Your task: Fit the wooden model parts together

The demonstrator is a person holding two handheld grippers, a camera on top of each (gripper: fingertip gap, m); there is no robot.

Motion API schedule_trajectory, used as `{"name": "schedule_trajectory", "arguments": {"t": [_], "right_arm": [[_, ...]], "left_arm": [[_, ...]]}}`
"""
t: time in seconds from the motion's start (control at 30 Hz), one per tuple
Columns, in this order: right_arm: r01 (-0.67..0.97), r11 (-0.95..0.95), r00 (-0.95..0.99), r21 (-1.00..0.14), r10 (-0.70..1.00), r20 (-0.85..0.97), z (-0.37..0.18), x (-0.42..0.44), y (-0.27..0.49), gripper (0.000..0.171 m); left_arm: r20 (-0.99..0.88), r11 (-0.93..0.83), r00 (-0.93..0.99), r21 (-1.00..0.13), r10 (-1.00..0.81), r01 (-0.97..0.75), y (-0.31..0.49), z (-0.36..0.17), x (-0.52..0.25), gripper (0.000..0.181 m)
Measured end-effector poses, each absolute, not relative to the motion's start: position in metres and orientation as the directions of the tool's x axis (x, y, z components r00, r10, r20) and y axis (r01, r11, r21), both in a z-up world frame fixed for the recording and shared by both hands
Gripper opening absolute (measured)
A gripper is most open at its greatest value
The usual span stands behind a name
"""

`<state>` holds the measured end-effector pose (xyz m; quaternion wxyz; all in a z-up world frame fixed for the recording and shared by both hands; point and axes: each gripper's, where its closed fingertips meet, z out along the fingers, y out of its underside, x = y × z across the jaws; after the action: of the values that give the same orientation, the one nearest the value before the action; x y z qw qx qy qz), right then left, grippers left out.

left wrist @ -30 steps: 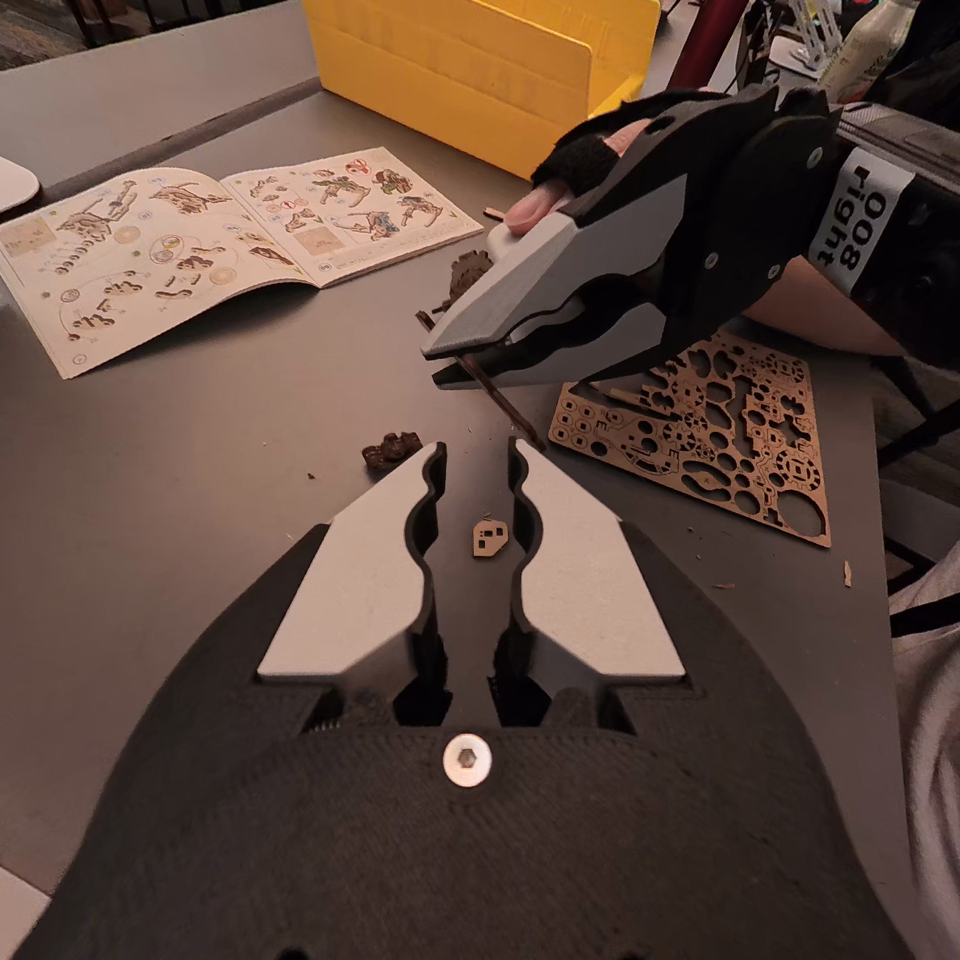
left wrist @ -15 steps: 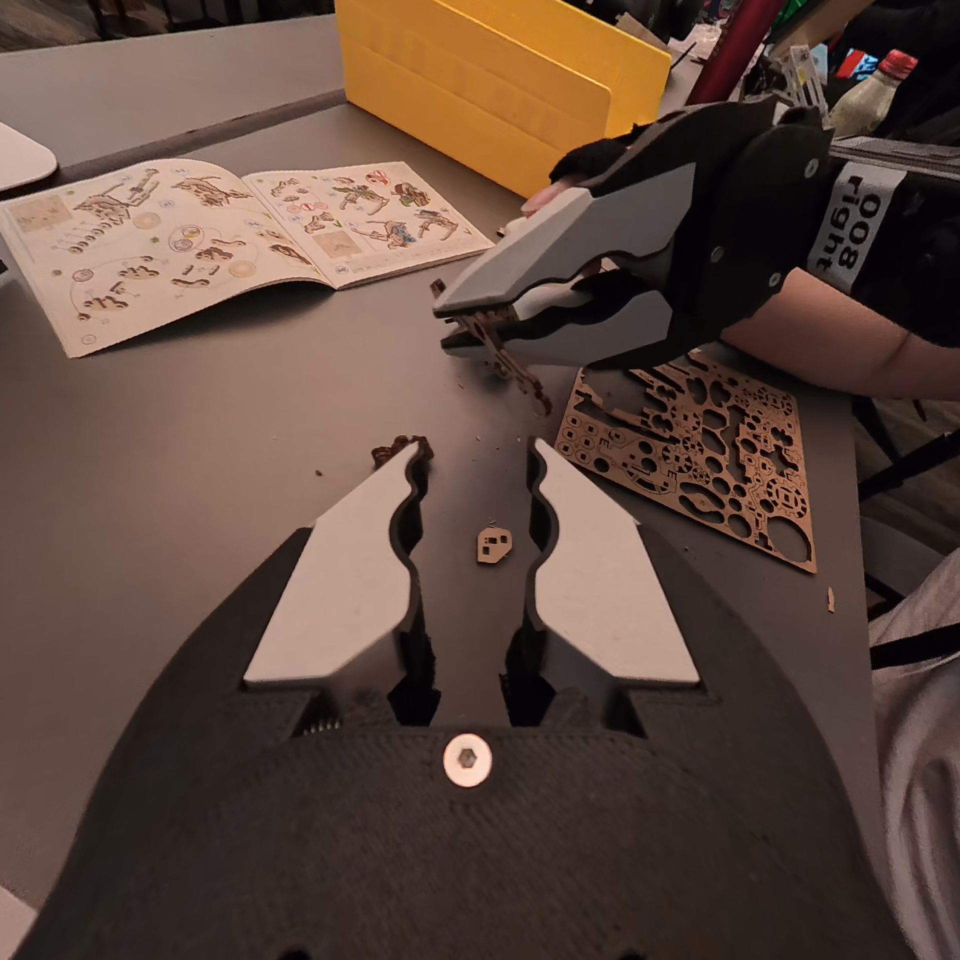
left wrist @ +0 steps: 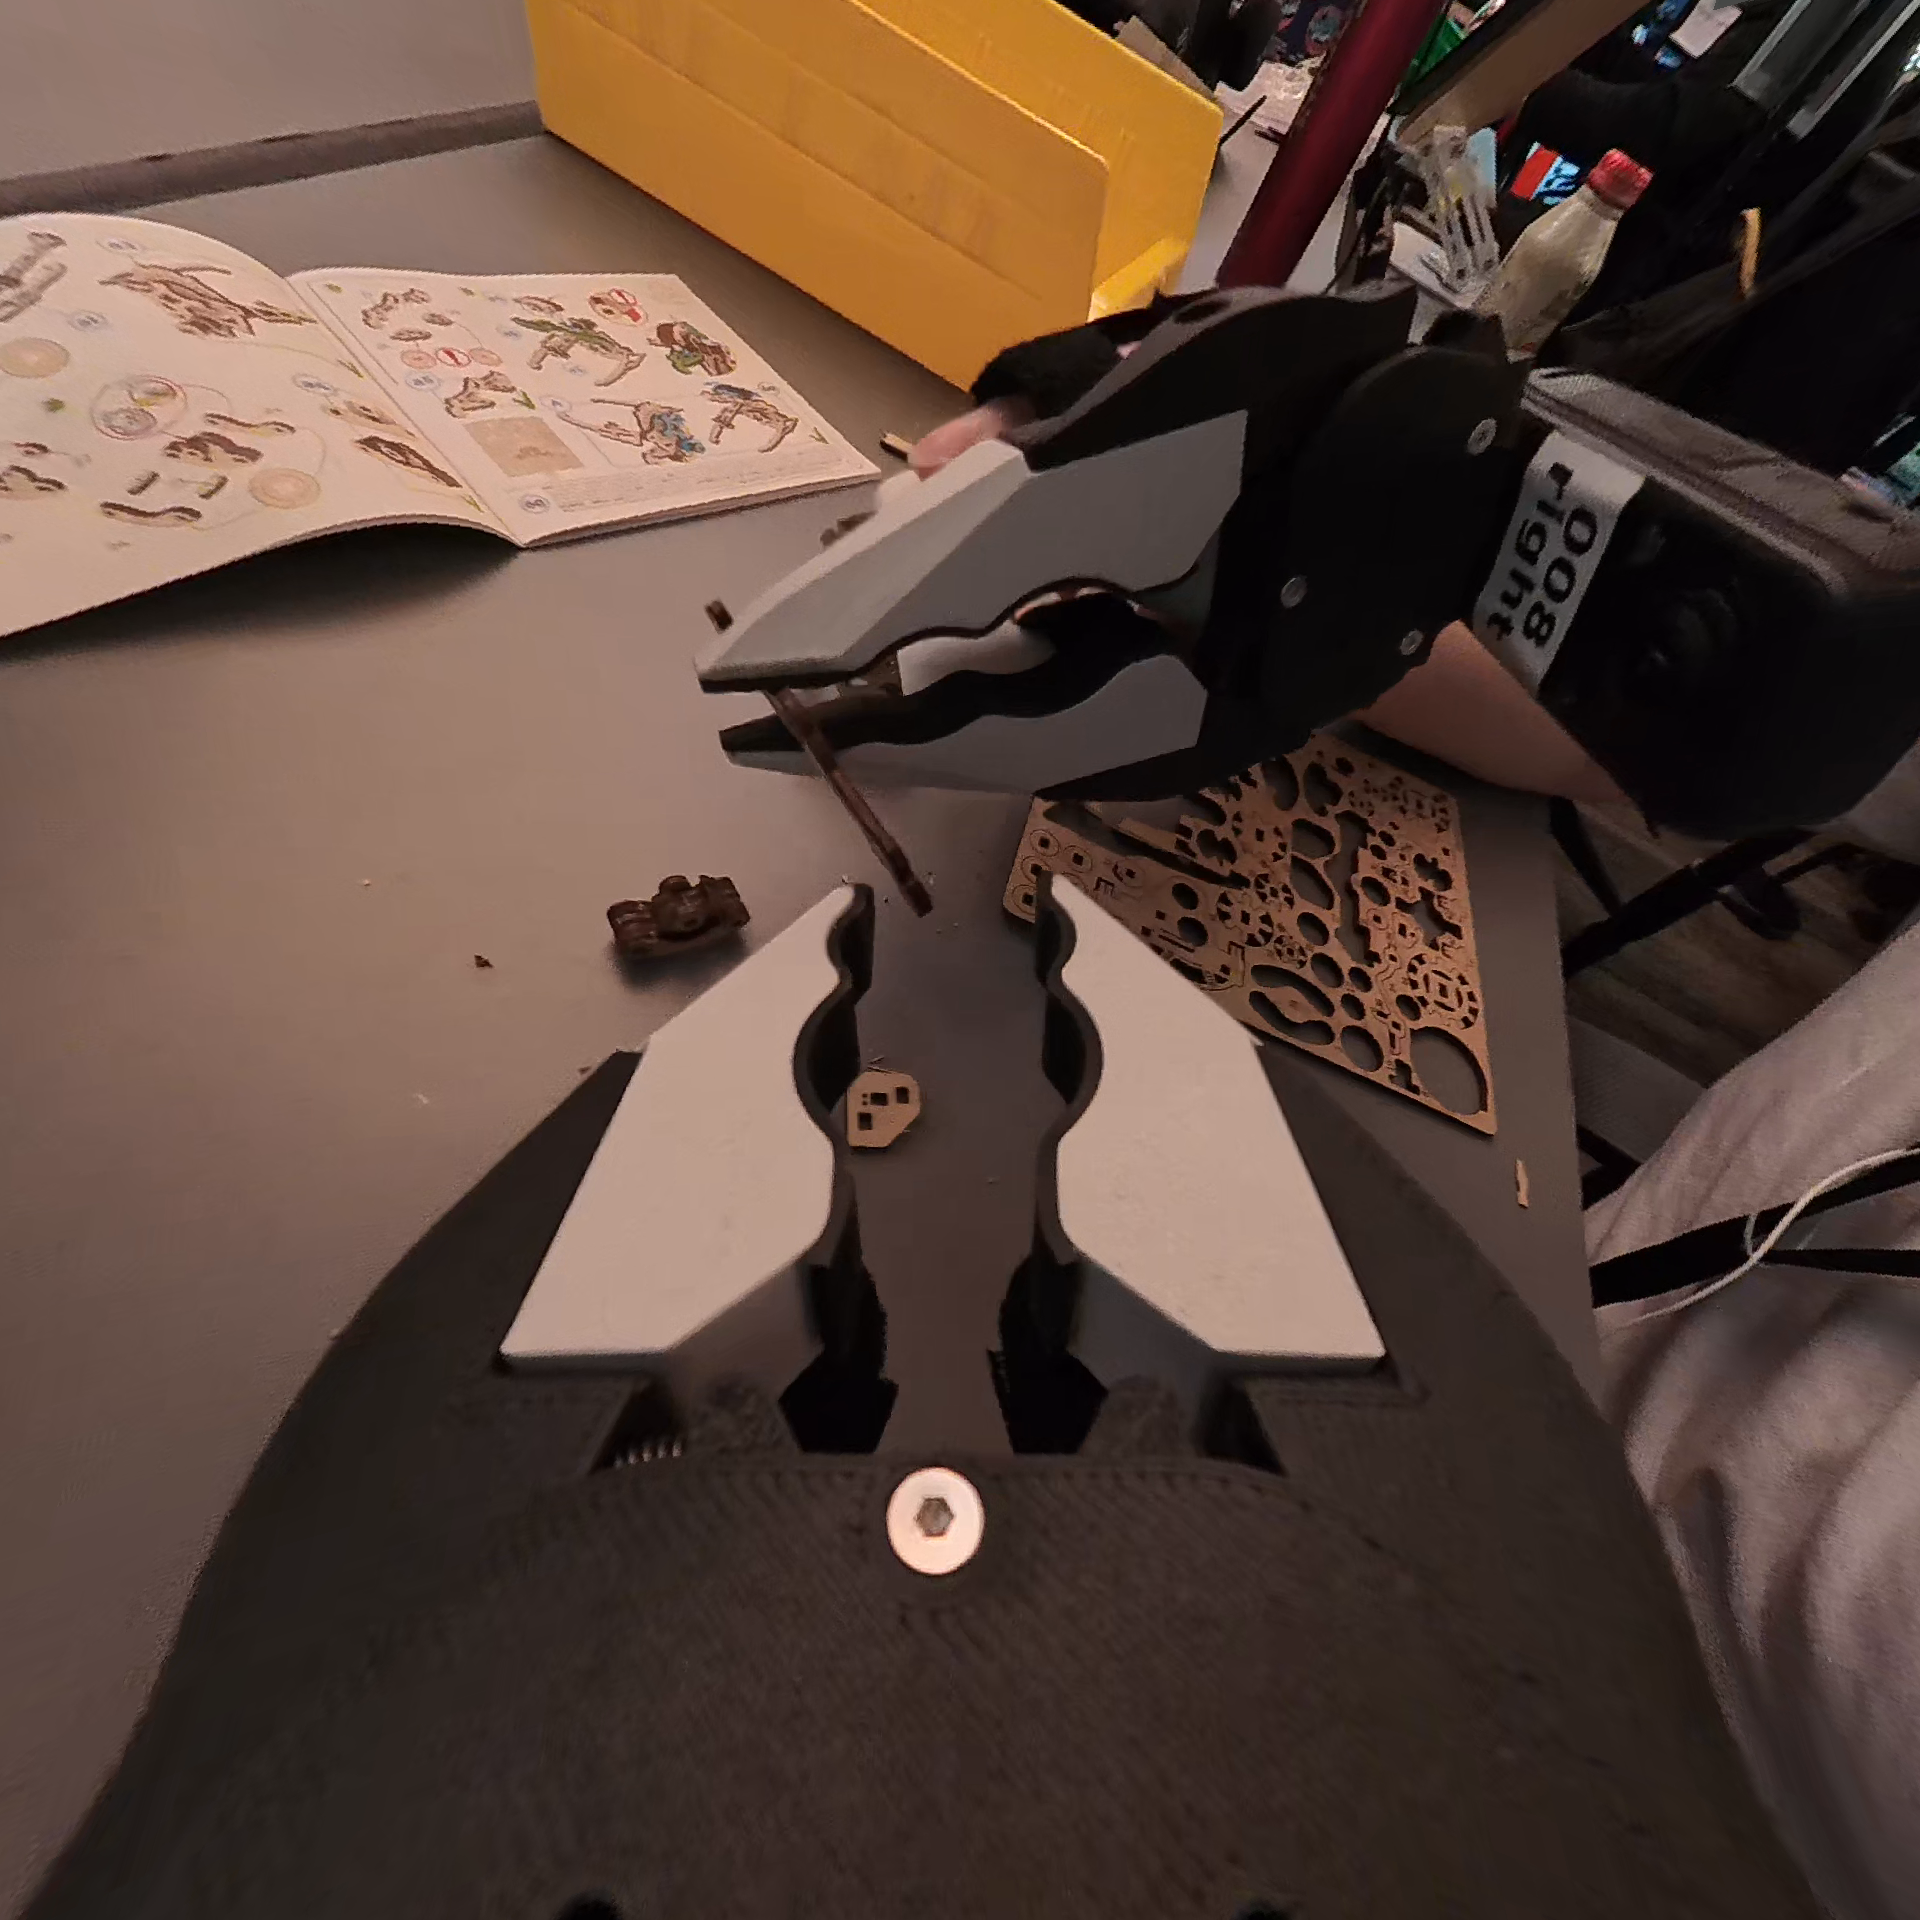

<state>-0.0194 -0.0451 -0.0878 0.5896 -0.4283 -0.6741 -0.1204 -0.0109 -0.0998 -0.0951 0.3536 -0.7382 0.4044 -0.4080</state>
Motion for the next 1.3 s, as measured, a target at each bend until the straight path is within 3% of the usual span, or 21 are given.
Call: {"name": "schedule_trajectory", "arguments": {"t": [0.13,0.23,0.43,0.93,1.17,1.3], "right_arm": [[0.727,0.609,0.038,-0.317,0.426,0.904,-0.092,-0.021,-0.046,0.009],[0.723,0.617,0.031,-0.312,0.421,0.906,-0.092,-0.023,-0.049,0.009],[0.723,0.615,0.021,-0.315,0.436,0.900,-0.096,-0.024,-0.050,0.009],[0.706,0.655,-0.048,-0.270,0.425,0.904,-0.104,-0.027,-0.056,0.027],[0.714,0.648,-0.063,-0.265,0.436,0.898,-0.109,-0.028,-0.056,0.025],[0.721,0.637,-0.067,-0.273,0.456,0.887,-0.112,-0.027,-0.056,0.012]], "left_arm": [[0.345,-0.457,0.366,-0.843,-0.864,-0.283,-0.094,-0.096,-0.014,0.023],[0.366,-0.477,0.387,-0.843,-0.847,-0.247,-0.089,-0.093,-0.018,0.008],[0.348,-0.486,0.432,-0.834,-0.832,-0.263,-0.083,-0.098,-0.025,0.002],[0.332,-0.519,0.496,-0.798,-0.803,-0.307,-0.078,-0.109,-0.036,0.001],[0.325,-0.522,0.495,-0.785,-0.806,-0.334,-0.080,-0.115,-0.034,0.001],[0.333,-0.526,0.489,-0.783,-0.806,-0.333,-0.081,-0.115,-0.033,0.001]]}}
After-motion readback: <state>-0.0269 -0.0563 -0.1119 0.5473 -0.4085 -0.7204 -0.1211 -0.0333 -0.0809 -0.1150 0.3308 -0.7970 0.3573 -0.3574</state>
